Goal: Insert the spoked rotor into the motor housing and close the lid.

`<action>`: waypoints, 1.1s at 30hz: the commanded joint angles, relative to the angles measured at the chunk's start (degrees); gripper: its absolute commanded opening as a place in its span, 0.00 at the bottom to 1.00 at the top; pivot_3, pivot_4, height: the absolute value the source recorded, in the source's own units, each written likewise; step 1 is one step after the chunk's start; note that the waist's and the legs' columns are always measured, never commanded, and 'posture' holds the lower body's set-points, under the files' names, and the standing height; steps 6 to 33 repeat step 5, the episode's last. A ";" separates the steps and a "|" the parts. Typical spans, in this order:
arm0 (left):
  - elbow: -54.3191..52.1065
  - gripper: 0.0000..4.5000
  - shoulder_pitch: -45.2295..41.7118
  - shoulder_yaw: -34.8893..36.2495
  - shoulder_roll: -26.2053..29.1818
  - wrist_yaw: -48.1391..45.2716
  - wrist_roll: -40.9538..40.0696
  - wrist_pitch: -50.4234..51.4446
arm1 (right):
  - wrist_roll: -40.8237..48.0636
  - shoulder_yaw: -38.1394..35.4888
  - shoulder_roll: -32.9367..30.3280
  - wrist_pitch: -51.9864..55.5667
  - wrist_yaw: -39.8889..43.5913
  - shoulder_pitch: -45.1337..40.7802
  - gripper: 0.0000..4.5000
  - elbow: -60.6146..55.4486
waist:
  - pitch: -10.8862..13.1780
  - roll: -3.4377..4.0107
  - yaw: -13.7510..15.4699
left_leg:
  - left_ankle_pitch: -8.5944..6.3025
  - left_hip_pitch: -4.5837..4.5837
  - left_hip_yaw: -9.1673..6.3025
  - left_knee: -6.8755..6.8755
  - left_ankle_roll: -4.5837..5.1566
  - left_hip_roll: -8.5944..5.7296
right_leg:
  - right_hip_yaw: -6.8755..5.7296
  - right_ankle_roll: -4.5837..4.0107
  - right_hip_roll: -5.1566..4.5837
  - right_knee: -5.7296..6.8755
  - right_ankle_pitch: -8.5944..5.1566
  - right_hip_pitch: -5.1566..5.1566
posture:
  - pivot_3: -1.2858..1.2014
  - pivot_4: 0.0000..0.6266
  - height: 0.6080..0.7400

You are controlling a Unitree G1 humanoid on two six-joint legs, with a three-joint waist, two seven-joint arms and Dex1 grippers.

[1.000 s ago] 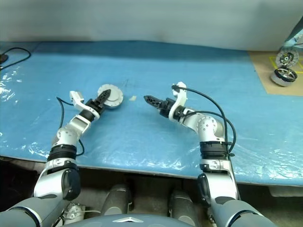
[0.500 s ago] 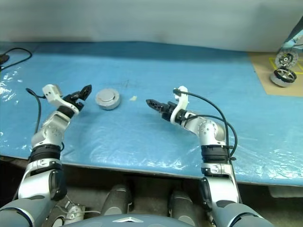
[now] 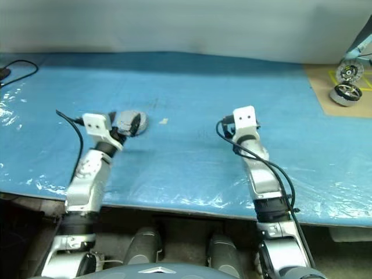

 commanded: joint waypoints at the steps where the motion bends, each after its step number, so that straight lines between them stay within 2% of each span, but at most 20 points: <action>1: -3.83 1.00 1.84 -0.68 -0.22 1.15 0.68 0.59 | 0.09 -3.63 0.36 2.24 -1.70 2.87 0.91 -5.70 | 0.00 0.00 -0.38 | 0.00 0.00 -0.01 0.00 0.00 0.02 | 0.00 0.00 0.02 0.02 0.00 -0.01 | 0.52 0.24 1.00; 5: -4.62 1.00 1.90 -1.24 0.68 0.31 0.90 0.95 | -3.27 -2.11 -1.07 1.88 -1.40 6.68 0.91 -9.72 | 0.01 0.01 -0.74 | 0.00 0.09 -0.04 0.04 0.01 0.03 | 0.10 0.02 0.00 0.02 0.00 0.01 | 0.52 0.24 1.00; 33: -4.62 1.00 1.90 -1.24 0.68 0.31 0.90 0.95 | -3.27 -2.11 -1.07 1.88 -1.40 6.68 0.91 -9.72 | 0.01 0.01 -0.74 | 0.00 0.09 -0.04 0.04 0.01 0.03 | 0.10 0.02 0.00 0.02 0.00 0.01 | 0.52 0.24 1.00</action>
